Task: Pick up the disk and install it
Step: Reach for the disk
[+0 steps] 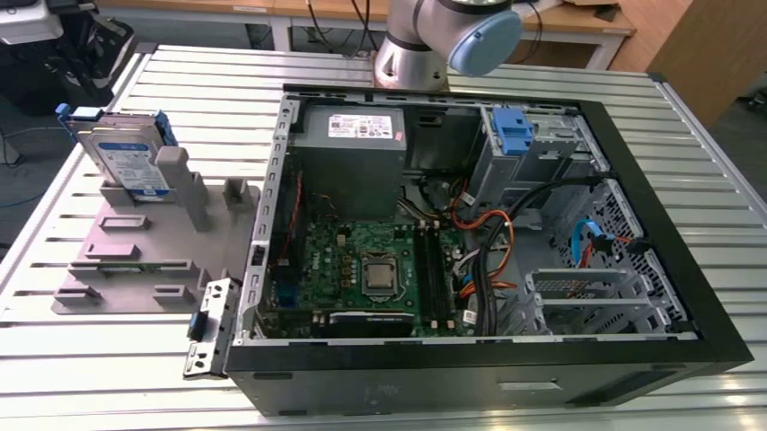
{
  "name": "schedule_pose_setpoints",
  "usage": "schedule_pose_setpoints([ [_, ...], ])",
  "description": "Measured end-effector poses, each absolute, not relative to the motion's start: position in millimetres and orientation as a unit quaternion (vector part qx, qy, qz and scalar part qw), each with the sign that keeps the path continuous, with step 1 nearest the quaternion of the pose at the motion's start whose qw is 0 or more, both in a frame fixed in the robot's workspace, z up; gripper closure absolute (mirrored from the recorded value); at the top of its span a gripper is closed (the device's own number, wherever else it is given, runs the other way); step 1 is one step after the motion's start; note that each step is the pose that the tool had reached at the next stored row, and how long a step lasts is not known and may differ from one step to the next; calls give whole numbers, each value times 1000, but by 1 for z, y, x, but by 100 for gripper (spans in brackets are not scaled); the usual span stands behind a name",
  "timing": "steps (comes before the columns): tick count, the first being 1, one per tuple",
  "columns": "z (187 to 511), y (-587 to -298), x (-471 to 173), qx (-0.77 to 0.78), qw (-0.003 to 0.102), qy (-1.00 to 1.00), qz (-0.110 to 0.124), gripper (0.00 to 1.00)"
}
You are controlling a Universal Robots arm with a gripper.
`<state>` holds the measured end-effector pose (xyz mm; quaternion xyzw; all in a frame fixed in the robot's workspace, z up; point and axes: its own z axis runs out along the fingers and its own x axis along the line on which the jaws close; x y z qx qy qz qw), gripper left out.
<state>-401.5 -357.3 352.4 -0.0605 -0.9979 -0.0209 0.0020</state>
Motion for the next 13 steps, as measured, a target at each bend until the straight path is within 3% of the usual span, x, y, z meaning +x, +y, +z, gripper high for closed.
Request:
schedule_pose_setpoints([
  [13,346,-357,-403,-52,2,-998,-20,89],
])
